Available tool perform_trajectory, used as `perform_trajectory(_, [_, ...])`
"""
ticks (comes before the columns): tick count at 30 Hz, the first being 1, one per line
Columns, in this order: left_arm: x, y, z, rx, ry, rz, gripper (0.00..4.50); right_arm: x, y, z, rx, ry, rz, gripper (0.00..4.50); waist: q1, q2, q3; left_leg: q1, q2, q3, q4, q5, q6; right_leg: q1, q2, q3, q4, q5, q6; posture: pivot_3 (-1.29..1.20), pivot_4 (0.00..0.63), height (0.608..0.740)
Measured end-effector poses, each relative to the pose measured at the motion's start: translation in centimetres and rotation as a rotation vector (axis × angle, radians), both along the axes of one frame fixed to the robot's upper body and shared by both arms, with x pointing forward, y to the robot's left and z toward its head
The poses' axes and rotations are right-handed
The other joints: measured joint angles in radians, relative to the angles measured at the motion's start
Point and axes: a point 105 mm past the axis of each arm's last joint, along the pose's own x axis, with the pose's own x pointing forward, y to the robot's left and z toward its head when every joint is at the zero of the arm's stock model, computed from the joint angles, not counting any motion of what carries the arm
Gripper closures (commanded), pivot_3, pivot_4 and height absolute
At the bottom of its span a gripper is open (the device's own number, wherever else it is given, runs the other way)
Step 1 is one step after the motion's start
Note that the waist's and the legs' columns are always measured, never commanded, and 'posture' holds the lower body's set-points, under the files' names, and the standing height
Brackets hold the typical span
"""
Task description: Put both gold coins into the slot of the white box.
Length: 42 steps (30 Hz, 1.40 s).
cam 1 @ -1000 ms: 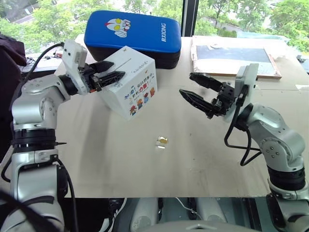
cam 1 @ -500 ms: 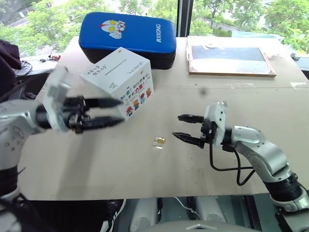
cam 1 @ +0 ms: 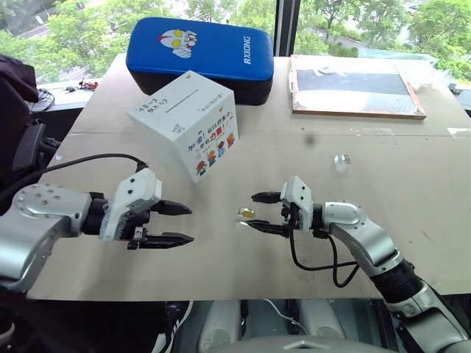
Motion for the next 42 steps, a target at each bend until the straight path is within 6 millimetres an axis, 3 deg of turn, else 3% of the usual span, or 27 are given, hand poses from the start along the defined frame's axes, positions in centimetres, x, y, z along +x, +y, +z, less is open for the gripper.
perform_trajectory(1, [0.0,0.0,-0.1,0.001,0.002,0.000,1.35,0.0,0.0,0.0,0.001,-0.003,0.003,1.27,0.000,0.000,0.000,0.000,0.000,0.000,0.000,0.000,0.000,0.000,0.000,0.000,0.000,0.000,0.000,0.00,0.150,0.740])
perform_trajectory(4, [0.0,-0.1,-0.3,0.008,0.006,0.001,1.29,-0.1,0.1,-0.1,-0.001,-0.004,0.009,2.06,0.000,0.000,0.000,0.000,0.000,0.000,0.000,0.000,0.000,0.000,0.000,0.000,0.000,0.000,0.000,0.00,0.150,0.740])
perform_trajectory(5, [0.1,0.0,-0.3,0.010,0.004,0.003,1.29,0.0,0.1,-0.2,-0.003,-0.001,0.010,2.74,0.000,0.000,0.000,0.000,0.000,0.000,0.000,0.000,0.000,0.000,0.000,0.000,0.000,0.000,0.000,0.00,0.150,0.740])
perform_trajectory(6, [0.1,0.0,-0.3,0.011,0.000,0.005,1.29,0.0,0.1,-0.3,-0.007,0.002,0.010,3.00,0.000,0.000,0.000,0.000,0.000,0.001,0.000,0.000,0.000,0.000,0.000,0.000,0.000,0.000,0.000,0.00,0.150,0.740])
perform_trajectory(9, [0.4,-0.1,0.0,0.012,-0.017,0.008,1.29,0.0,0.1,-0.7,-0.021,0.007,0.017,4.39,0.000,0.000,0.000,0.000,0.000,0.000,0.000,0.000,0.000,0.000,0.000,0.000,0.000,0.000,0.000,0.00,0.150,0.740])
perform_trajectory(20, [0.4,-0.1,-0.1,0.012,-0.009,0.020,1.29,-0.2,0.3,-0.9,-0.038,0.004,0.038,4.46,-0.001,0.000,0.000,0.000,0.000,0.000,0.000,0.000,0.000,0.000,0.000,0.000,0.000,0.000,0.000,0.00,0.150,0.740])
perform_trajectory(23, [0.6,-0.6,0.2,-0.055,-0.006,0.034,1.29,0.1,-0.1,-0.7,-0.014,0.037,0.015,4.46,0.000,0.000,0.000,0.000,0.000,0.000,0.000,0.000,0.000,0.000,0.000,0.000,0.000,0.000,0.000,0.00,0.150,0.740])
perform_trajectory(31, [1.5,-3.4,4.3,-0.454,0.002,0.051,1.29,1.0,-0.8,5.2,0.339,0.165,-0.051,4.46,0.001,-0.001,0.000,0.000,0.000,-0.002,0.002,0.000,0.000,0.001,-0.001,-0.001,0.002,0.000,0.000,0.00,0.150,0.740])
perform_trajectory(35, [2.9,-4.9,7.8,-0.812,0.002,0.071,1.29,1.1,-0.7,9.1,0.580,0.239,-0.050,4.46,0.001,0.000,0.000,0.000,0.000,-0.004,0.003,0.000,0.000,0.002,-0.002,0.000,0.003,0.001,0.000,0.00,0.150,0.740])
perform_trajectory(38, [3.6,-6.3,8.4,-0.998,0.071,0.098,1.29,0.7,-0.3,11.5,0.687,0.249,-0.018,4.46,-0.001,-0.001,-0.001,0.000,-0.001,-0.004,0.004,0.000,0.000,0.002,-0.007,0.000,0.003,0.001,0.000,0.00,0.150,0.740])
perform_trajectory(42, [4.2,-7.4,8.6,-1.172,0.166,0.147,1.29,0.6,0.0,12.6,0.735,0.270,-0.015,4.46,-0.001,-0.001,-0.001,0.000,-0.002,-0.005,0.004,0.000,-0.001,0.002,-0.008,-0.001,0.004,0.001,0.000,0.00,0.150,0.740])
